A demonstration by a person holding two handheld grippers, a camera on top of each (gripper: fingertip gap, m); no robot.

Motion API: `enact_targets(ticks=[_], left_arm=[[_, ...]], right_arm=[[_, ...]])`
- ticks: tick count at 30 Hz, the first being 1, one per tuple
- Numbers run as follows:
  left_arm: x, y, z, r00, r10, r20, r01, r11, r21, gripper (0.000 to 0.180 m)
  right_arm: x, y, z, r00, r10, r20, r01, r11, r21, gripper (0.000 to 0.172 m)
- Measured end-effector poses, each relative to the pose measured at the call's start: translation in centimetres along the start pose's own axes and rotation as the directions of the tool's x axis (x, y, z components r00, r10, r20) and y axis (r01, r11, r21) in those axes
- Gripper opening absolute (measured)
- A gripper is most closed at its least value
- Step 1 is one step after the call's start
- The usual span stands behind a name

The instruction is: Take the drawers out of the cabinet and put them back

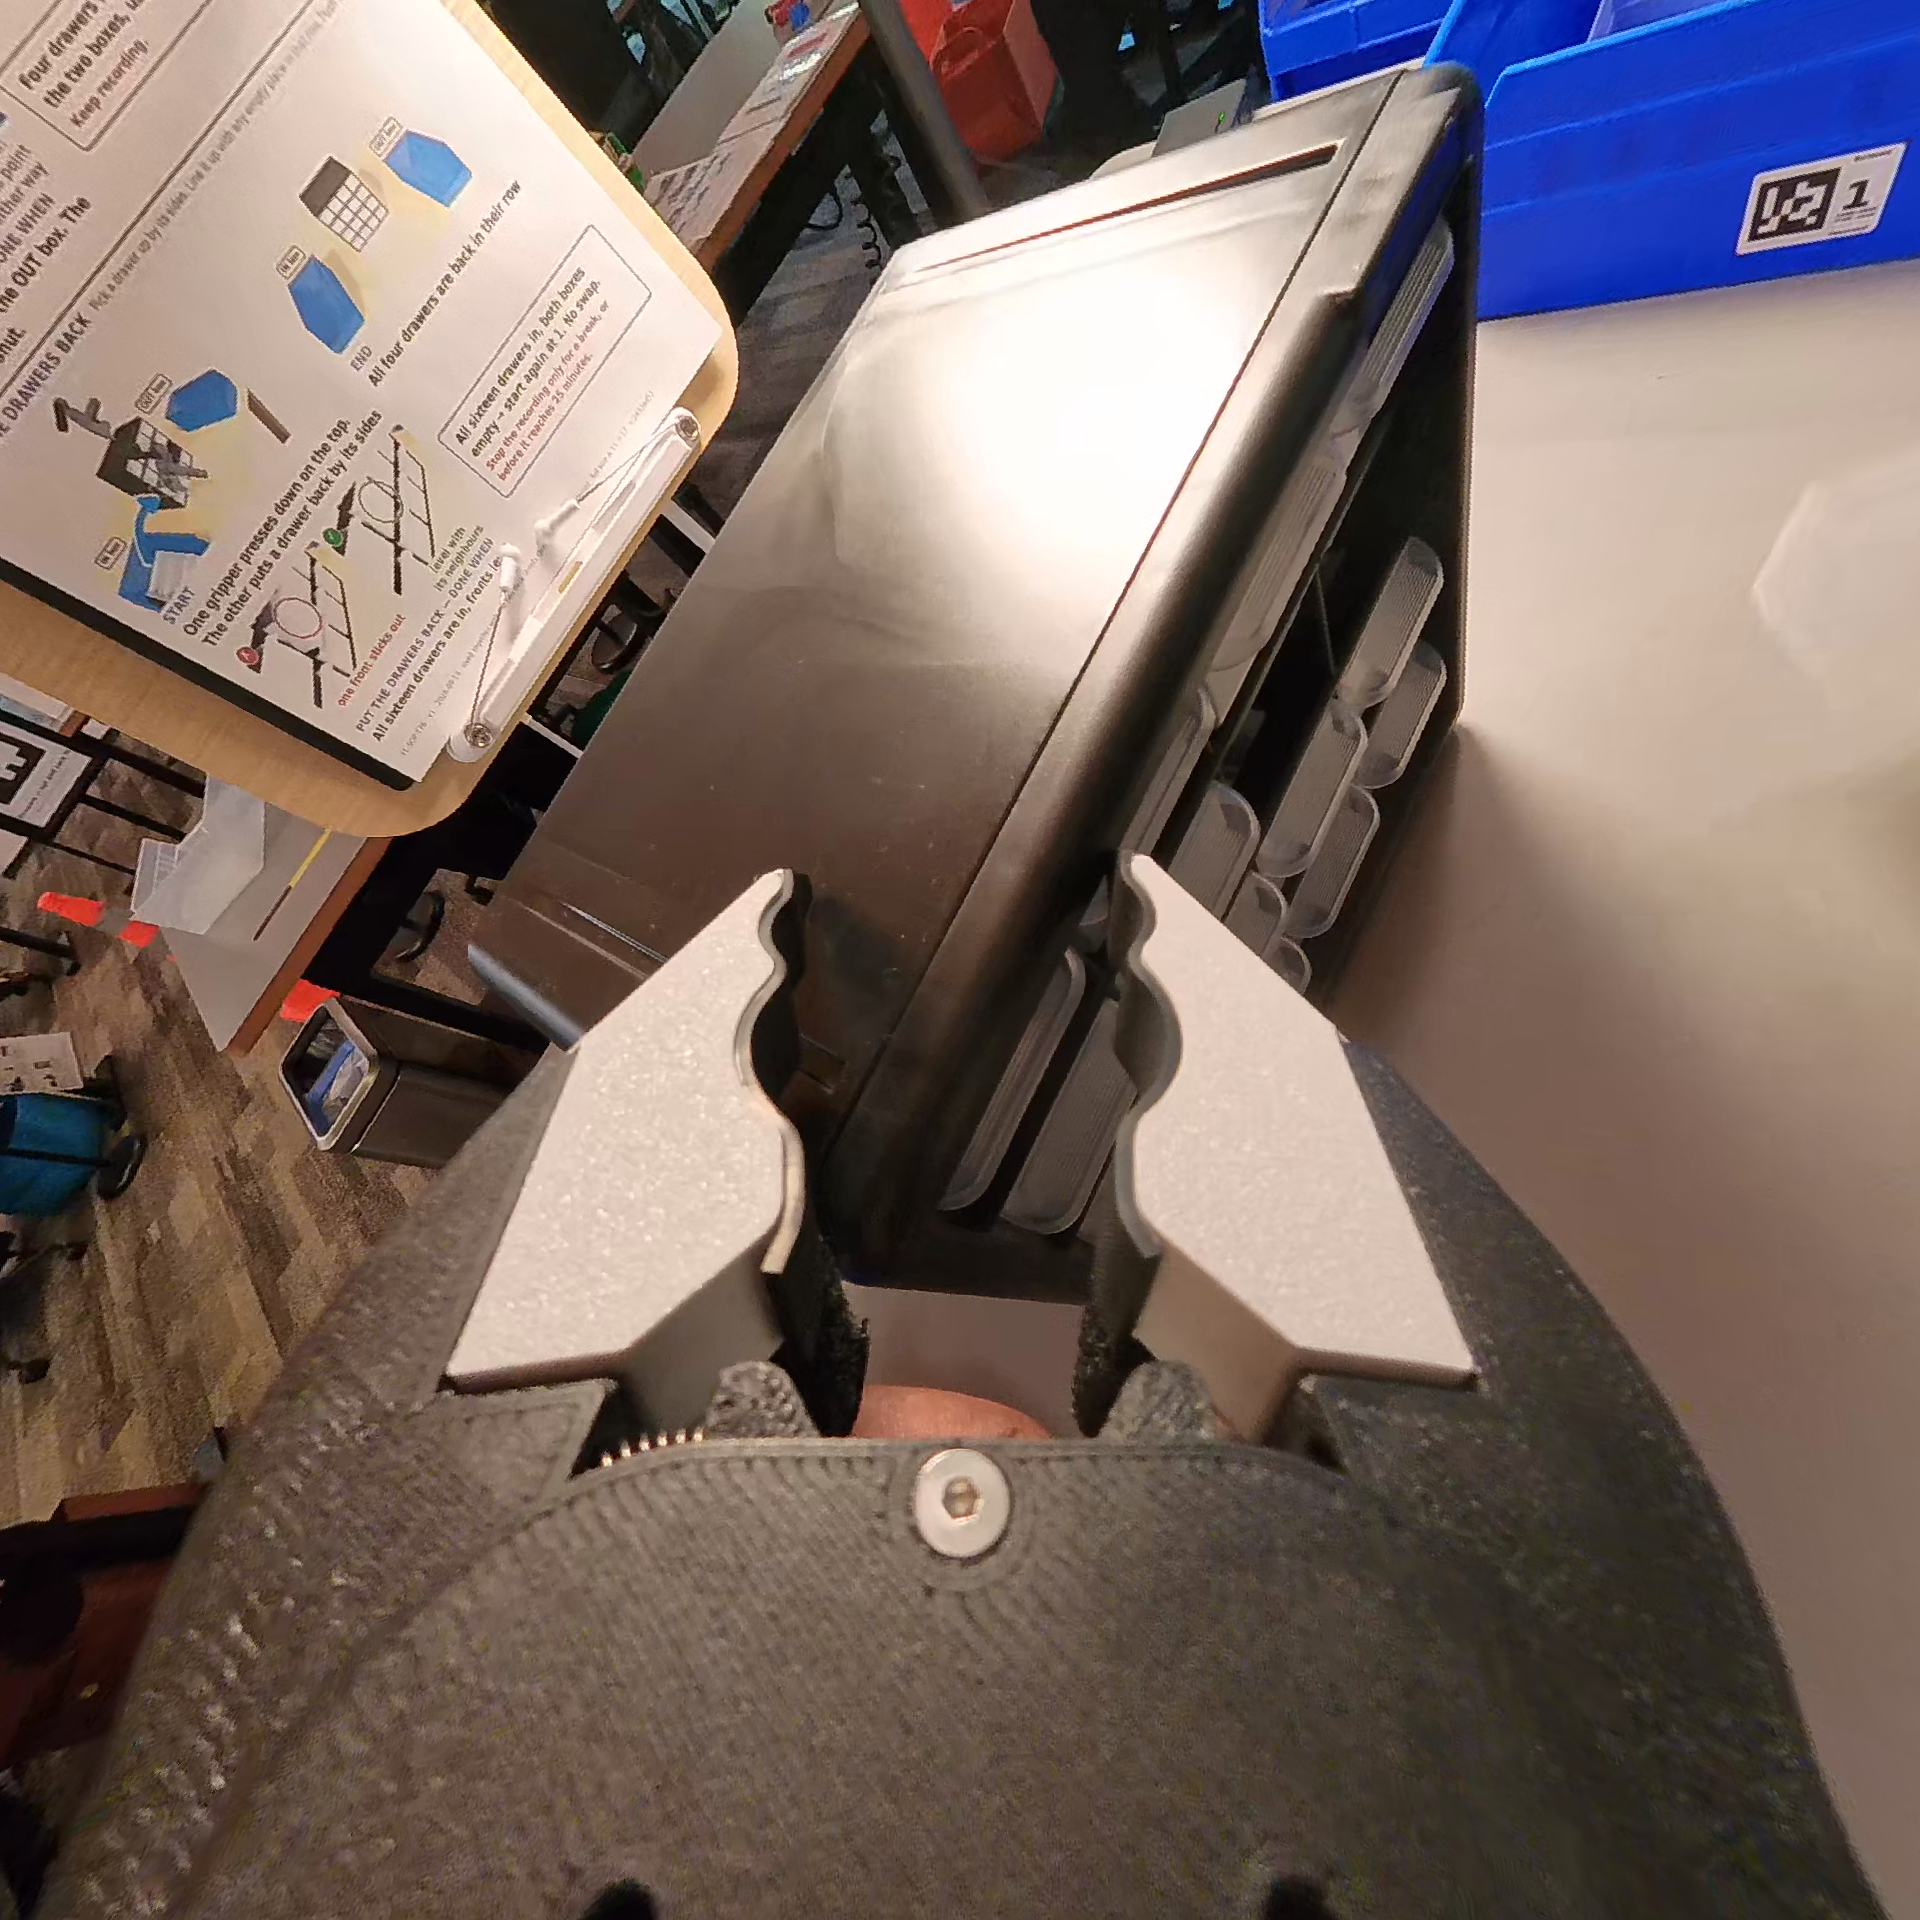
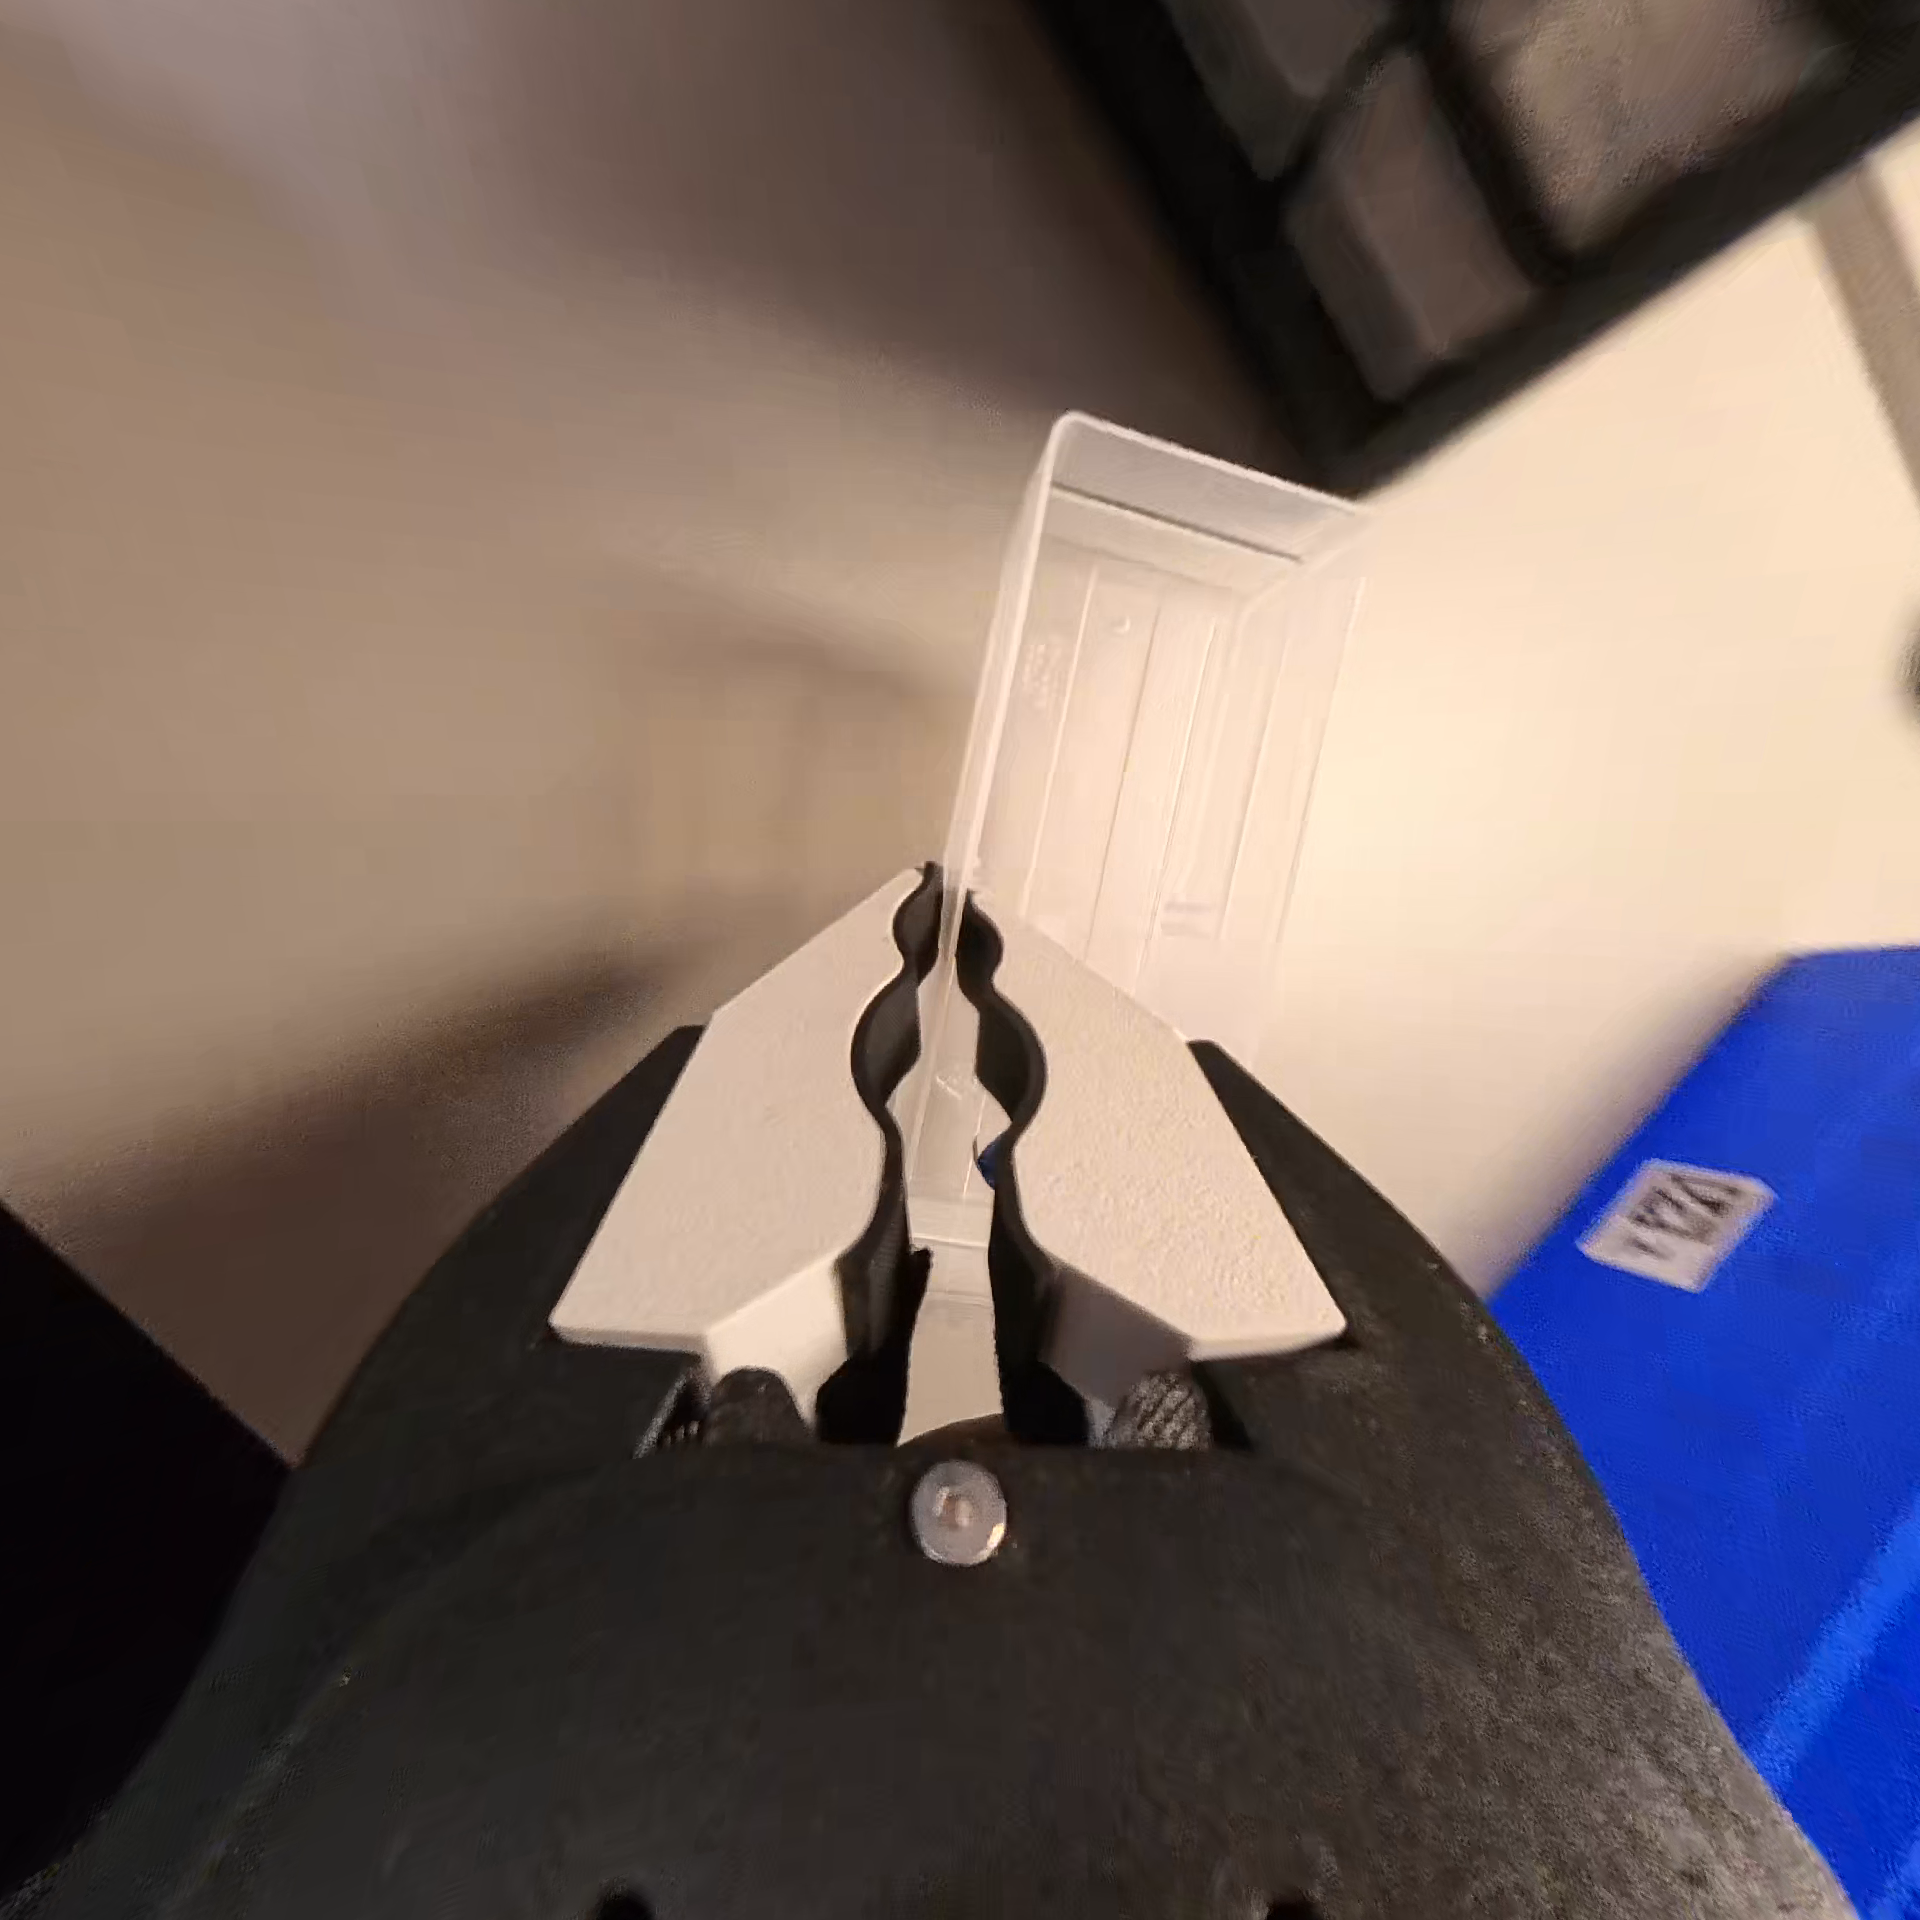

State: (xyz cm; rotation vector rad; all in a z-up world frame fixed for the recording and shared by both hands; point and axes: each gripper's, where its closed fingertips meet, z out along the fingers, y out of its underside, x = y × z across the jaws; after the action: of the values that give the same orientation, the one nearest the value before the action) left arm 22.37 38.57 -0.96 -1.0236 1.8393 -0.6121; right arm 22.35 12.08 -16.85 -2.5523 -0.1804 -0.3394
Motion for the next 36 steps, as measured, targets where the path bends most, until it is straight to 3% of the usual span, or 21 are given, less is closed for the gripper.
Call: enact_targets(ticks=[1,6,10,13,15,20,25,27,28,31,33,36], left_arm=[[0.0,0.0,0.0,1.0,0.0,0.0,0.0,1.0,0.0,0.059],[0.0,0.0,0.0,1.0,0.0,-0.001,0.0,1.0,0.001,0.059],[0.0,0.0,0.0,1.0,-0.001,0.0,0.001,1.0,0.0,0.059],[0.0,0.0,0.0,1.0,-0.002,0.001,0.002,1.0,-0.001,0.059],[0.0,0.0,0.0,1.0,-0.002,0.001,0.002,1.0,-0.002,0.059],[0.0,0.0,0.0,1.0,-0.003,0.004,0.003,1.0,-0.005,0.059],[0.0,0.0,0.0,1.0,0.0,0.007,0.001,1.0,-0.011,0.06],[0.0,0.0,0.0,1.0,0.0,0.006,0.0,1.0,-0.012,0.06],[0.0,0.0,0.0,1.0,0.0,0.005,0.0,1.0,-0.013,0.06],[0.0,0.0,0.1,1.0,0.002,0.005,-0.002,1.0,-0.013,0.059],[0.0,0.0,0.1,1.0,0.002,0.005,-0.002,1.0,-0.012,0.059],[0.0,0.0,0.1,1.0,0.001,0.005,-0.001,1.0,-0.011,0.059]], right_arm=[[1.4,0.4,-1.5,1.0,0.013,-0.023,-0.013,1.0,0.017,0.003],[11.3,3.5,-10.3,0.968,0.058,-0.243,-0.044,0.997,0.063,0.003],[18.3,9.8,-13.1,0.926,-0.151,-0.346,0.093,0.98,-0.177,0.003],[20.5,14.9,-11.4,0.931,-0.3,-0.207,0.22,0.915,-0.337,0.004],[20.7,17.1,-9.4,0.927,-0.366,-0.079,0.314,0.876,-0.366,0.004],[21.8,19.4,-4.8,0.872,-0.48,0.098,0.477,0.784,-0.397,0.004],[24.6,20.4,-1.6,0.824,-0.554,0.117,0.541,0.71,-0.45,0.005],[25.5,20.9,-1.3,0.815,-0.57,0.109,0.547,0.692,-0.47,0.014],[25.9,21.0,-1.3,0.814,-0.574,0.094,0.542,0.692,-0.477,0.026],[27.3,21.1,-2.1,0.82,-0.572,0.022,0.51,0.712,-0.482,0.035],[28.2,20.2,-3.5,0.846,-0.526,-0.091,0.437,0.78,-0.449,0.037],[28.4,16.8,-6.6,0.898,-0.337,-0.283,0.267,0.929,-0.258,0.036]])
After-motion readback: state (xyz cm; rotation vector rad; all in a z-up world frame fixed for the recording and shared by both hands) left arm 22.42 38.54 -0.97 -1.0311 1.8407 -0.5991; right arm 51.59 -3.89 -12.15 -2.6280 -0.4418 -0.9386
